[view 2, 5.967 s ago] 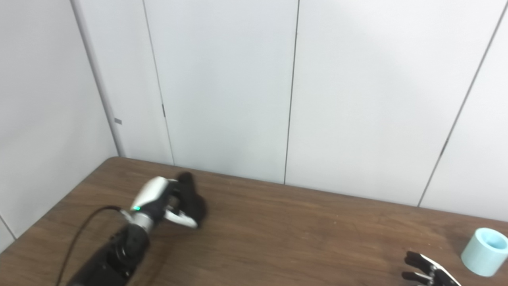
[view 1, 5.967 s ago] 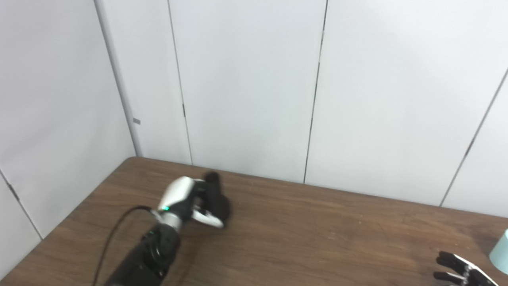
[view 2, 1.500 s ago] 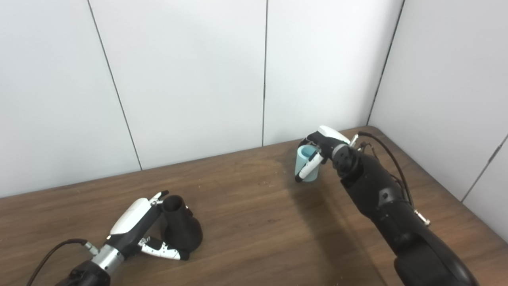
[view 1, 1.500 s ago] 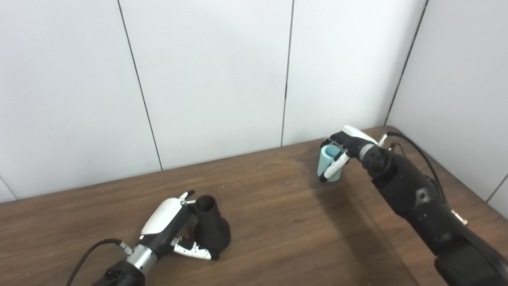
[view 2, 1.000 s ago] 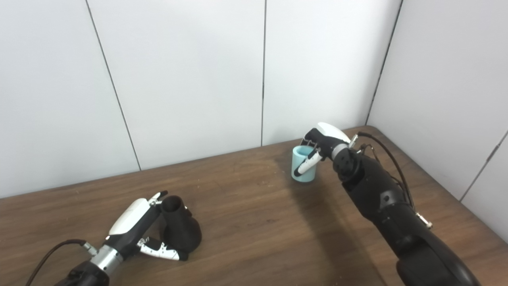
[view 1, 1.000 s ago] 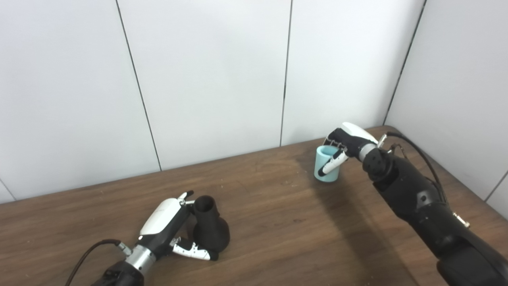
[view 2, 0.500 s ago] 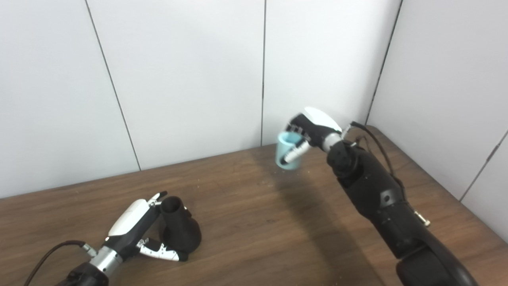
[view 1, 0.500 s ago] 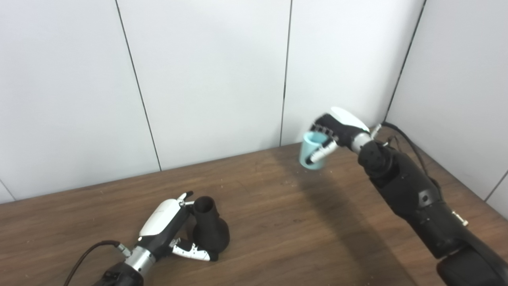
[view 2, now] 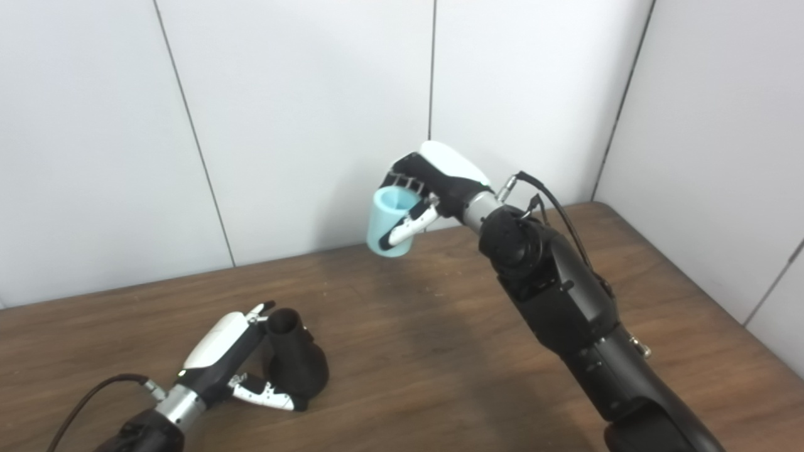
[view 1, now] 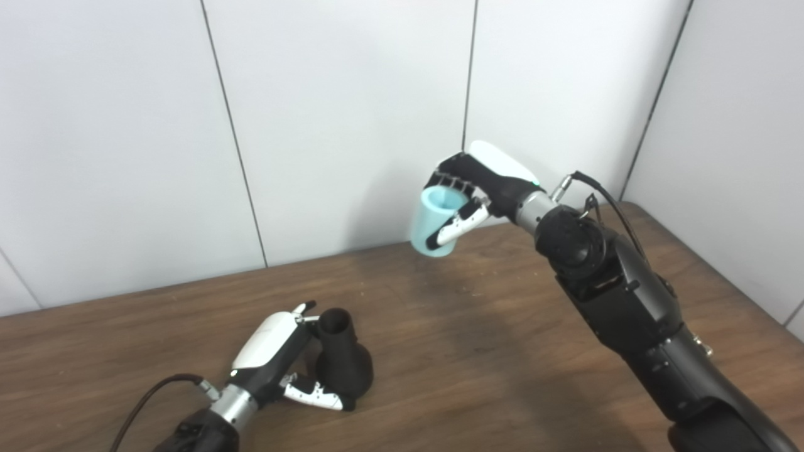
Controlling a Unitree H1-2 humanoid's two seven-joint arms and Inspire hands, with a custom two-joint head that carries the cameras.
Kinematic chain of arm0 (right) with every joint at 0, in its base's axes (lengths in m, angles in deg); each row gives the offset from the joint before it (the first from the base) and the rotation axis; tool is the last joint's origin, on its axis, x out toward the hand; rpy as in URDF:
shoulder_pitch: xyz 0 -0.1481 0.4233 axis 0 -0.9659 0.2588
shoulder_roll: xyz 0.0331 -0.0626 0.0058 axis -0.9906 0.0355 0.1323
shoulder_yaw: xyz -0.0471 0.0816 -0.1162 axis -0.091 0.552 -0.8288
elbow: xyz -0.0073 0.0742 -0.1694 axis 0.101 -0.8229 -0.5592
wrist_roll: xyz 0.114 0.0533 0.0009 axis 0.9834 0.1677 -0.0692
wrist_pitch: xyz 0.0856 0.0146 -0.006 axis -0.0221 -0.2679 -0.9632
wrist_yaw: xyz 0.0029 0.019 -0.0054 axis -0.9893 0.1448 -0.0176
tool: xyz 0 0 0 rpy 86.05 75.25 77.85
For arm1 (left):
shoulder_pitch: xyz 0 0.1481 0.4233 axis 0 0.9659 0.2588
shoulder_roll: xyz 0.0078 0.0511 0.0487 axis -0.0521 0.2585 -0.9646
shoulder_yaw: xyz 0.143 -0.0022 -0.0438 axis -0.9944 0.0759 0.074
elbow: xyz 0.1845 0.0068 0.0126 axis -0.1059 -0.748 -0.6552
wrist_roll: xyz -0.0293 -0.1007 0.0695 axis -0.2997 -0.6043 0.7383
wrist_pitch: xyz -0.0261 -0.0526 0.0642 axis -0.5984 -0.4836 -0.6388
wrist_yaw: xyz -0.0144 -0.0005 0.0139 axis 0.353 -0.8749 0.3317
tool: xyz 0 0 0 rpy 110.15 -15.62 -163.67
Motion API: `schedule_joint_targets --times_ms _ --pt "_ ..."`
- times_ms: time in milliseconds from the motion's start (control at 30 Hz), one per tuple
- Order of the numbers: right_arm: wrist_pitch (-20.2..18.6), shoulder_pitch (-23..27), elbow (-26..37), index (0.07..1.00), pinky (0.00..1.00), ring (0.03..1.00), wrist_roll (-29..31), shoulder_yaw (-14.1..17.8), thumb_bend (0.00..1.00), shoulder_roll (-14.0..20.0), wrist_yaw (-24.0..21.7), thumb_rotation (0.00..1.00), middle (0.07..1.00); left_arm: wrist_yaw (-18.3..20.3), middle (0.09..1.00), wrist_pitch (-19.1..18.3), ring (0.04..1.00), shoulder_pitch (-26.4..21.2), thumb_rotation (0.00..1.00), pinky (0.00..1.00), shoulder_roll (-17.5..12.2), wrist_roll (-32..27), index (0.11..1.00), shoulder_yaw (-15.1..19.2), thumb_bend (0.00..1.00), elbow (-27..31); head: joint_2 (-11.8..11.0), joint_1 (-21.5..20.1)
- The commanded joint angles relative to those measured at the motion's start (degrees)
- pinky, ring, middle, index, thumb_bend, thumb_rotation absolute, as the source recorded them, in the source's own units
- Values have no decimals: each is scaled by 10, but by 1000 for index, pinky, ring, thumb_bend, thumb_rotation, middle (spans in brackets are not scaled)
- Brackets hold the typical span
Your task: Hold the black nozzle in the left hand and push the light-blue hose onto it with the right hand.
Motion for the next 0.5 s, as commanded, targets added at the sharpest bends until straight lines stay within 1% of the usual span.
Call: schedule_joint_targets --times_ms 0,33,67,100,167,233,300,333,467 --pt "-1 39 35 481 396 453 10 3 520 5 -17 0 490 69 471 -70 589 49 0 1000 -16 59 495 -36 525 -35 3 12" --pt "-6 41 46 485 395 451 16 1 520 0 -26 0 489 68 470 -72 591 48 0 1000 -14 60 495 -37 525 -34 6 22" --pt "-9 43 52 488 388 448 19 0 520 -4 -32 0 484 68 469 -73 593 48 0 1000 -12 61 495 -38 525 -34 6 22" --pt "-14 43 62 490 386 446 18 -5 520 -9 -39 0 484 67 469 -74 594 47 0 1000 -11 62 495 -39 525 -32 8 33" --pt "-17 42 75 494 382 441 11 -13 519 -14 -46 0 488 65 467 -77 596 47 0 1000 -7 62 497 -41 525 -29 11 44" --pt "-9 40 83 496 380 437 -1 -23 519 -17 -47 0 492 62 464 -81 596 48 0 1000 -3 64 499 -42 525 -28 15 56" --pt "-4 40 87 498 377 432 -7 -28 519 -19 -48 0 495 61 463 -82 595 48 0 1000 -1 65 501 -43 525 -27 15 56" --pt "-2 40 88 498 377 431 -8 -31 518 -20 -48 0 496 60 463 -82 595 48 0 1000 0 66 501 -43 525 -27 18 64" --pt "5 35 90 503 372 425 5 -33 518 -29 -55 0 495 57 473 -87 601 48 0 1000 5 68 495 -42 525 -24 25 77"
